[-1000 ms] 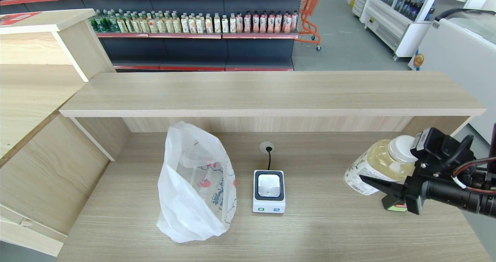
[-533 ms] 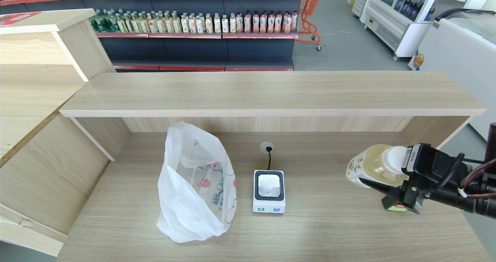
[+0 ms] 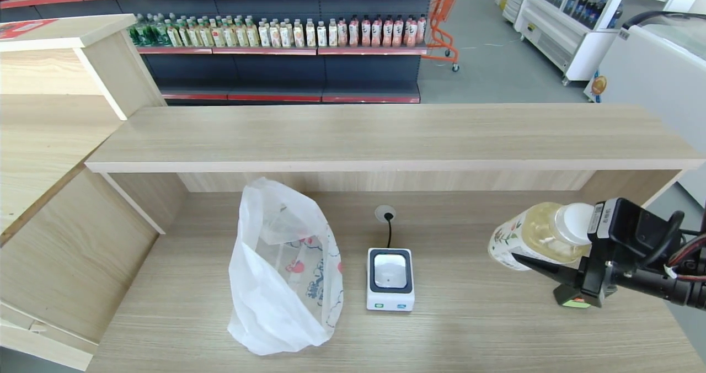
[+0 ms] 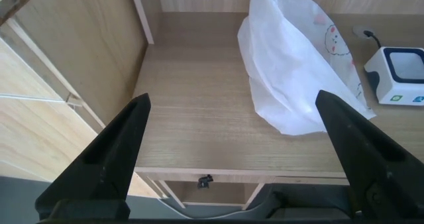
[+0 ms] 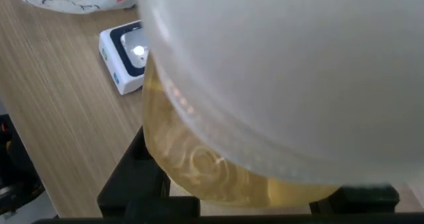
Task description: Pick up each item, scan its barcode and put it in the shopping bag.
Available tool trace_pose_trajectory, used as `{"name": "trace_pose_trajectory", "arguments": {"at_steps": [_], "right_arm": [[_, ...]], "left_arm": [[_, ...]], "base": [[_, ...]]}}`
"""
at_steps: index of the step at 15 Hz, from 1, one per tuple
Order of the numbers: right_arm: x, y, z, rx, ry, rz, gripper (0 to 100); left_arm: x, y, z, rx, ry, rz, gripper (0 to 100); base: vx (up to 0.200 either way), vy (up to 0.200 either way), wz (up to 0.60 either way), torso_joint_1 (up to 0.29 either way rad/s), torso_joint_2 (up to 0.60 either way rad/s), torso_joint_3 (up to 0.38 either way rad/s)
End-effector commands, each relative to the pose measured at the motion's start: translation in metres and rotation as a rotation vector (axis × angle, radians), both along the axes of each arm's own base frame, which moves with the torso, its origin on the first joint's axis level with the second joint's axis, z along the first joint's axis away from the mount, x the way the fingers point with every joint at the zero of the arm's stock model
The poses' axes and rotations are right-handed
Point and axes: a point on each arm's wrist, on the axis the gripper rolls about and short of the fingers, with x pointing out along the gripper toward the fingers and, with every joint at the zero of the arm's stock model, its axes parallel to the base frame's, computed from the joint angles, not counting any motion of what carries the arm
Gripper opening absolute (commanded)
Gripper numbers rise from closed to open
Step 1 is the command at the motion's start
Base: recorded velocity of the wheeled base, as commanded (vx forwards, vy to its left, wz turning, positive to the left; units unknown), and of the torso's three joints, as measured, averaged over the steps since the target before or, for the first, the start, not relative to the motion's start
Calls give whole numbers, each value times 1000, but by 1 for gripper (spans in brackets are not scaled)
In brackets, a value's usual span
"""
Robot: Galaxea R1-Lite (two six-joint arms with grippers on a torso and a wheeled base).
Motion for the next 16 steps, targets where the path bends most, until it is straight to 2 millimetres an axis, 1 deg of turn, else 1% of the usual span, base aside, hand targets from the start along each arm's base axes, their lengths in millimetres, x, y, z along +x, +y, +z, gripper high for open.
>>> {"name": "trace_pose_trajectory", "arguments": {"at_steps": [1, 2, 3, 5, 7, 8, 9, 10, 13, 16], "right_arm": [[0, 0, 1, 2, -2, 3, 0], [0, 0, -3, 42, 47, -11, 0], [-1, 0, -4, 52, 63, -15, 0], [-2, -1, -16, 98, 159, -43, 0], [10, -4, -27, 98, 216, -71, 0], [10, -4, -27, 98, 216, -71, 0], [23, -3, -37, 99, 262, -49, 0], [29, -1, -40, 96, 278, -39, 0], [48, 3, -45, 48, 255, -10, 0], [54, 5, -54, -6, 216, 123, 0]], "left_arm": [[0, 0, 0, 0, 0, 0, 100], [0, 0, 0, 3, 0, 2, 100], [0, 0, 0, 3, 0, 0, 100], [0, 0, 0, 0, 0, 2, 100], [0, 0, 0, 0, 0, 0, 100], [0, 0, 0, 0, 0, 0, 100], [0, 0, 0, 0, 0, 0, 100], [0, 0, 0, 0, 0, 0, 100], [0, 0, 0, 0, 0, 2, 100], [0, 0, 0, 0, 0, 2, 100]], "base": [[0, 200, 0, 32, 17, 2], [0, 200, 0, 12, 2, 2], [0, 0, 0, 0, 0, 0], [0, 0, 0, 0, 0, 0], [0, 0, 0, 0, 0, 0], [0, 0, 0, 0, 0, 0], [0, 0, 0, 0, 0, 0], [0, 0, 0, 0, 0, 0], [0, 0, 0, 0, 0, 0], [0, 0, 0, 0, 0, 0]]}}
